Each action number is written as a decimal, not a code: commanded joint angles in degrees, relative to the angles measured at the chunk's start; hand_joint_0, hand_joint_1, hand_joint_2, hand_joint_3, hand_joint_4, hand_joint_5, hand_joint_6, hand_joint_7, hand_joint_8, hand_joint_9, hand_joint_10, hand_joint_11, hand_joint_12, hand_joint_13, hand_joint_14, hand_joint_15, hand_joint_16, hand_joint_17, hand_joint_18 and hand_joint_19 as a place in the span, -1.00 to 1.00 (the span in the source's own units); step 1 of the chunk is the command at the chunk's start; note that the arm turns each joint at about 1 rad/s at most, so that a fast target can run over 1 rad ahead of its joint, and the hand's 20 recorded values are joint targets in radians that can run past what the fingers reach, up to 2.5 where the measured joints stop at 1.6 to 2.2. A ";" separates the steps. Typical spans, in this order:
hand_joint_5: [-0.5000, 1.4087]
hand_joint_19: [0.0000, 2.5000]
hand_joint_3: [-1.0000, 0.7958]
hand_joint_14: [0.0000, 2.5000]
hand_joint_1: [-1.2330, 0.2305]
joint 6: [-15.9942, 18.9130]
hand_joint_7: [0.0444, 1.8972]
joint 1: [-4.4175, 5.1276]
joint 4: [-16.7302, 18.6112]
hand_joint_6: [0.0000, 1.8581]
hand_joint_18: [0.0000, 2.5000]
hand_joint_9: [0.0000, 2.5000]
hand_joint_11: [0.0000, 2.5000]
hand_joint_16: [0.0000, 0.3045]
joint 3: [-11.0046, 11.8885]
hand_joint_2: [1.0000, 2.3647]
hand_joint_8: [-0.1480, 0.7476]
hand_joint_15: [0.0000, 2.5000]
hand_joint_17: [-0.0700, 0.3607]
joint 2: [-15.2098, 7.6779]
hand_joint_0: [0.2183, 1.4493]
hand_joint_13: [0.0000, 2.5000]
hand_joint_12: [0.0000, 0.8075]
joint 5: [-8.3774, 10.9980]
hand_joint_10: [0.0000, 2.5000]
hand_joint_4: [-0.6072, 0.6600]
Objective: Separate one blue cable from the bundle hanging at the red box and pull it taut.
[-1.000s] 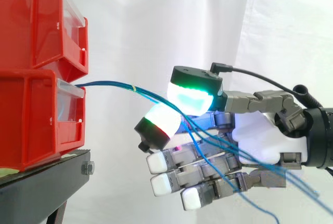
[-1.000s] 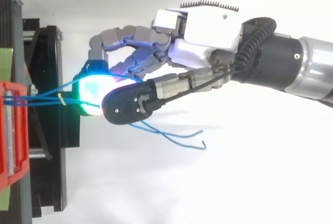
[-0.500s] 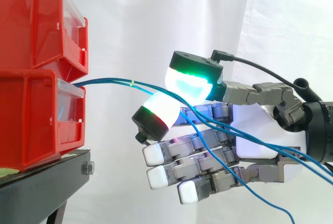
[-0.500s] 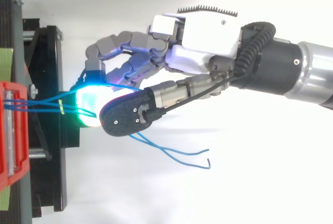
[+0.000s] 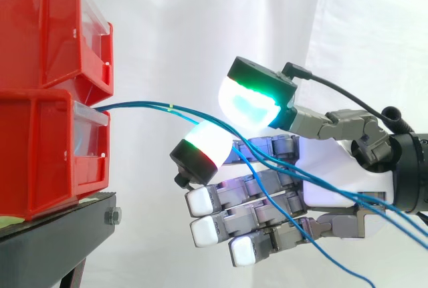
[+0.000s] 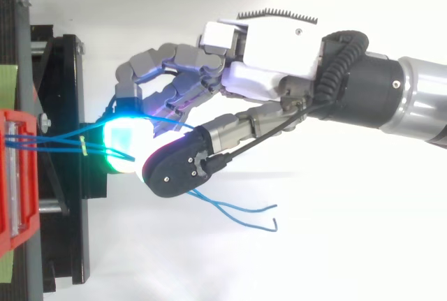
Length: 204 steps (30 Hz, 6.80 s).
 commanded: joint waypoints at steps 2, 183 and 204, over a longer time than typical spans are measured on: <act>-0.68 -0.52 -0.23 -0.99 -0.28 0.00 0.22 -0.02 0.71 -0.12 -0.37 -0.44 -0.48 -0.73 -0.01 -0.98 -0.04 -0.62 -0.25 -0.34 -0.38 -0.37 -0.19 0.00 -0.99 0.20; -0.67 -0.13 -0.25 1.00 0.08 -11.52 0.19 -2.57 -0.25 -0.30 0.48 -0.30 1.00 -0.71 -3.17 -0.98 0.10 0.51 -0.22 3.44 -0.35 0.22 0.24 8.87 1.00 0.22; -0.69 -0.19 -0.44 1.00 0.31 -10.46 0.08 -4.76 -6.93 -0.18 0.48 -0.31 1.00 -0.69 -1.15 -1.00 0.11 0.46 -0.18 5.55 -0.50 0.19 0.19 4.83 1.00 0.24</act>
